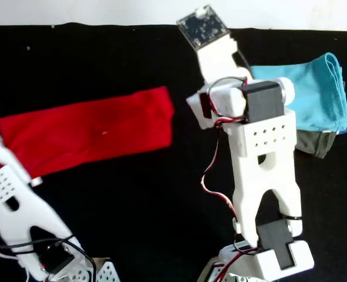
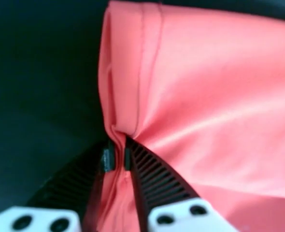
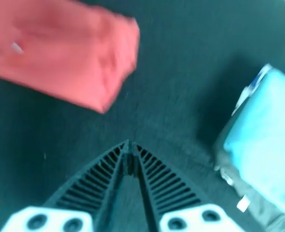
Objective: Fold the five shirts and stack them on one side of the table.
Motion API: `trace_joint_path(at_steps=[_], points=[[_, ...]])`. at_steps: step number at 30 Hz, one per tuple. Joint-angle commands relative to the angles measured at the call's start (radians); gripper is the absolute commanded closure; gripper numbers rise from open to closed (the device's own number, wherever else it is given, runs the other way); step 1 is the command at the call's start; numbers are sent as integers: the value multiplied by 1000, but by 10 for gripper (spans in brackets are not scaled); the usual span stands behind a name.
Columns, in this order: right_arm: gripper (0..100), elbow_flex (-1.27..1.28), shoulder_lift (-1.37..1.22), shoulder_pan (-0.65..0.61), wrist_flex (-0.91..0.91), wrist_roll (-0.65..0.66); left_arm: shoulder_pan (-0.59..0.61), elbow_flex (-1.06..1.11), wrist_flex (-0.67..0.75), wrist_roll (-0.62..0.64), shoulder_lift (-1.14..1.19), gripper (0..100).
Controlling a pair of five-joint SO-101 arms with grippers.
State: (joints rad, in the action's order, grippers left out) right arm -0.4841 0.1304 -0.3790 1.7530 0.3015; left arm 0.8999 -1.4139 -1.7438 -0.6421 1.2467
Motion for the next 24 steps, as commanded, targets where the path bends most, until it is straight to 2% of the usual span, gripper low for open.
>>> trace_joint_path(at_steps=[1, 7, 12, 18, 21, 24], points=[[991, 130, 85, 10, -28, -8, 39, -42, -18, -14, -8, 991], [991, 570, 262, 10, -232, -11, 21, 50, -25, 32, -154, 991], [991, 1036, 440, 41, -510, -5, -53, 378, -25, 32, -490, 991], [991, 1409, 486, 125, -776, -5, -338, 812, -20, 66, -935, 991], [991, 1497, 495, 154, -831, -5, -524, 905, -18, 101, -1081, 991], [991, 1560, 495, 186, -869, -5, -688, 909, -15, 138, -1119, 991]])
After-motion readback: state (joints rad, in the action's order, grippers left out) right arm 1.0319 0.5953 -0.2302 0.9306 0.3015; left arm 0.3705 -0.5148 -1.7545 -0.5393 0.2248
